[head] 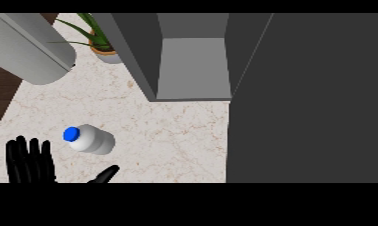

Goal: Pick up the bottled water, place it into the cabinet and close the cabinet

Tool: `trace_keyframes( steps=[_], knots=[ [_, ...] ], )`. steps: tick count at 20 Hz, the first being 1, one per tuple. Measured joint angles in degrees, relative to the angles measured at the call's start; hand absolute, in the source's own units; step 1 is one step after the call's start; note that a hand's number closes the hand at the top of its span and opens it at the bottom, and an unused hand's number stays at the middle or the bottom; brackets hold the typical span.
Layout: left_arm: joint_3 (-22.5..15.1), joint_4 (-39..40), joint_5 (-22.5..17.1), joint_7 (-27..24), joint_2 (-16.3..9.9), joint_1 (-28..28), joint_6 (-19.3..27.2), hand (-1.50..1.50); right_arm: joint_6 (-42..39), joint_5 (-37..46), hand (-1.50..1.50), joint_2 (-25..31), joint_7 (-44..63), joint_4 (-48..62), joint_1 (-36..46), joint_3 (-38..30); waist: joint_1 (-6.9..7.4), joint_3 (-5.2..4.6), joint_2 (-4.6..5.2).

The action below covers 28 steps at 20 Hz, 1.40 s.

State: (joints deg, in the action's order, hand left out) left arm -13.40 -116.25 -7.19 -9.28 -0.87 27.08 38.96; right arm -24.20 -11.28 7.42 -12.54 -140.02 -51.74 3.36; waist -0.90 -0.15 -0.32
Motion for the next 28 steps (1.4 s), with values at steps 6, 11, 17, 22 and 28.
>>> trace_keyframes(
  steps=[6,11,17,22,28],
  knots=[
    [6.74,11.74,-7.48,-7.09,0.12,-2.97,-6.77,-1.5,-1.07,0.27,-1.5,0.04,-2.56,0.02,-2.65,0.11,0.06,-0.01,0.13],
    [10.06,22.77,-11.97,-13.66,0.63,-7.6,-9.46,-1.5,-2.37,0.39,-1.5,0.36,-5.08,0.04,-5.24,-0.8,-0.13,0.0,0.2],
    [15.05,31.91,-15.81,-19.31,0.16,-10.55,-14.55,-1.5,-4.3,0.44,-1.5,0.87,-8.62,-0.02,-8.73,-2.77,-0.14,0.03,0.2],
    [17.59,41.87,-17.67,-24.84,0.6,-15.16,-16.05,-1.5,-5.87,0.37,-1.5,0.77,-11.08,0.29,-10.96,-4.45,-0.17,0.04,0.26],
    [22.28,53.68,-19.66,-31.12,-0.12,-20.13,-20.63,-1.5,-6.99,0.27,-1.5,0.71,-13.03,0.33,-12.55,-5.72,-0.15,0.02,0.34]
  ],
)
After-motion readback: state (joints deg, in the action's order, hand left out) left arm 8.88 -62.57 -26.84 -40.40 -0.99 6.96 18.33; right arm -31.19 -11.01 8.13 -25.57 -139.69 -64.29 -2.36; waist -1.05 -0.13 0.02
